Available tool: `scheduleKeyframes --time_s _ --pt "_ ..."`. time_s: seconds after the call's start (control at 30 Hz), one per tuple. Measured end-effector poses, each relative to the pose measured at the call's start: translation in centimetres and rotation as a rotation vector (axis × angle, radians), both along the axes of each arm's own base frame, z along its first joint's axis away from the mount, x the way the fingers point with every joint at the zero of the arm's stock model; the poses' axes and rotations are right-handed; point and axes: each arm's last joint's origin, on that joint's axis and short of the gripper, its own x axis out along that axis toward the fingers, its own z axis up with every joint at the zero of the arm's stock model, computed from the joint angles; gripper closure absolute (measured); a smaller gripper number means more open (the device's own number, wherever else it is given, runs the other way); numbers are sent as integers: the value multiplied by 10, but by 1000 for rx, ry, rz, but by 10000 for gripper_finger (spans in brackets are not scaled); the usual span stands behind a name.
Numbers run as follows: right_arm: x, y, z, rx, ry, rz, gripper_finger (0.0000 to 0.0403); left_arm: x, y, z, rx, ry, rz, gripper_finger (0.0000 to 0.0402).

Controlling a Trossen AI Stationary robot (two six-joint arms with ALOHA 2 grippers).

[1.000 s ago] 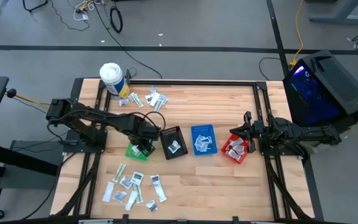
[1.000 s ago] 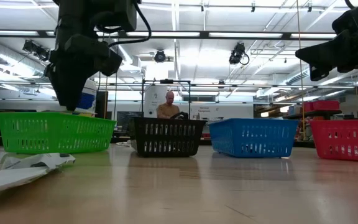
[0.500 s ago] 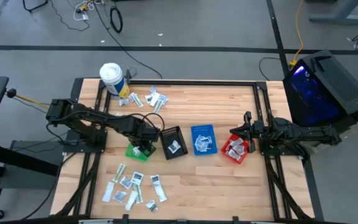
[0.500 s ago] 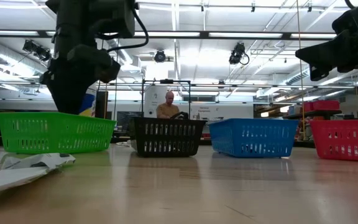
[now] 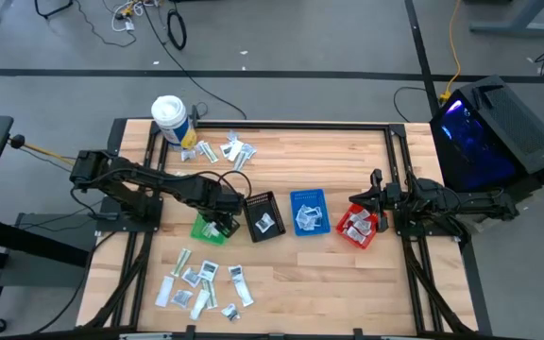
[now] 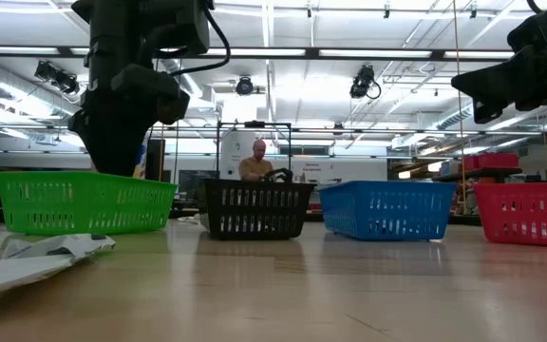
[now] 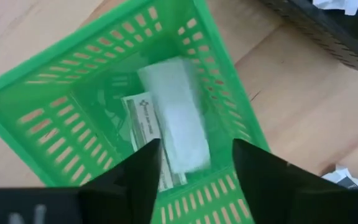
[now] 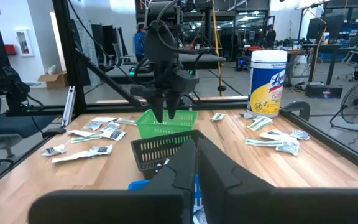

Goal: Pick & Place First Aid Supplies
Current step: Put the bandage into the green basket

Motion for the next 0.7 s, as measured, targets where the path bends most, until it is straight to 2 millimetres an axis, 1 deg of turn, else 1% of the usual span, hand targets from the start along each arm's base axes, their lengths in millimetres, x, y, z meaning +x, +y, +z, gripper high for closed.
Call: scheduleKeyframes --time_s 0.13,0.2,0.27,0.37,0.47,0.7 --pt "0 0 0 0 0 0 380 0 1 0 -30 1 -45 144" --pt "0 0 0 0 0 0 380 0 3 0 -60 4 -63 130" --pt "0 0 0 0 0 0 380 -2 6 6 -74 -2 -73 123" --pt "0 0 0 0 0 0 380 -1 14 17 -67 -34 -75 121" --pt "0 0 0 0 -1 1 380 -2 23 33 -38 -67 -71 125" --pt "0 0 0 0 0 0 380 -7 50 65 57 -165 -94 135"
